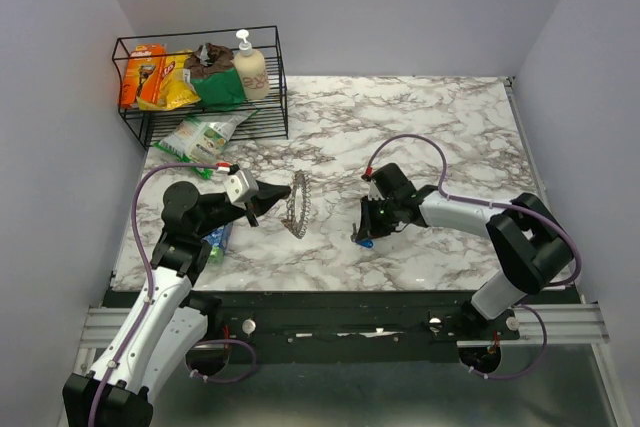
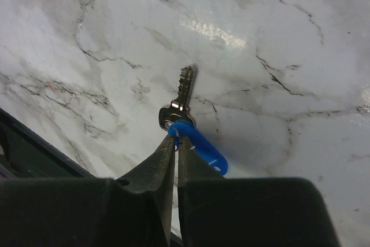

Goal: Put the keys on the keyring

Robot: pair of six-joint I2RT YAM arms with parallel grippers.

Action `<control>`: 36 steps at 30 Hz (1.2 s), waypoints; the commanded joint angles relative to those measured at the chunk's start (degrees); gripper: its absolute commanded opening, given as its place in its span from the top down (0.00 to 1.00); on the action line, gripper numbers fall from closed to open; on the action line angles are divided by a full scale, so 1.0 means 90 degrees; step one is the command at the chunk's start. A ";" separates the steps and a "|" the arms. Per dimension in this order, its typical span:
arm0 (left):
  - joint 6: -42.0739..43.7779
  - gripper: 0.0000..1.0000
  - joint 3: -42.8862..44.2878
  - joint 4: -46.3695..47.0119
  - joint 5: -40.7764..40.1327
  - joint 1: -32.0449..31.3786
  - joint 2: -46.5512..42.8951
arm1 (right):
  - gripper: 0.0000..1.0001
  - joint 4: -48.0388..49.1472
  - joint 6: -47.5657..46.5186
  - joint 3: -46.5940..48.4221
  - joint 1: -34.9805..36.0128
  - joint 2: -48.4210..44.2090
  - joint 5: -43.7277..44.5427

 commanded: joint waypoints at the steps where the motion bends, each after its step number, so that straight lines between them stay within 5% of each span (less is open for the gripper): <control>1: 0.0041 1.00 -0.0001 0.0318 0.0157 0.0034 -0.0116 | 0.88 0.0037 -0.0034 0.0036 0.0013 0.0270 -0.0033; 6: 0.0031 1.00 -0.0001 0.0319 0.0157 0.0034 -0.0106 | 0.99 0.0144 -0.0063 0.0113 0.0014 0.0241 -0.0062; 23: 0.0080 1.00 0.0009 0.0328 0.0157 0.0034 -0.0047 | 0.99 0.0066 -0.0649 0.0397 0.0023 0.0308 -0.0531; 29: 0.0090 1.00 0.0019 0.0348 0.0157 0.0034 -0.0028 | 0.82 0.0056 -0.0659 0.0338 0.0023 0.0368 -0.0502; 36: 0.0090 1.00 0.0009 0.0348 0.0157 0.0034 -0.0047 | 0.74 0.0066 -0.0649 0.0328 0.0023 0.0260 -0.0560</control>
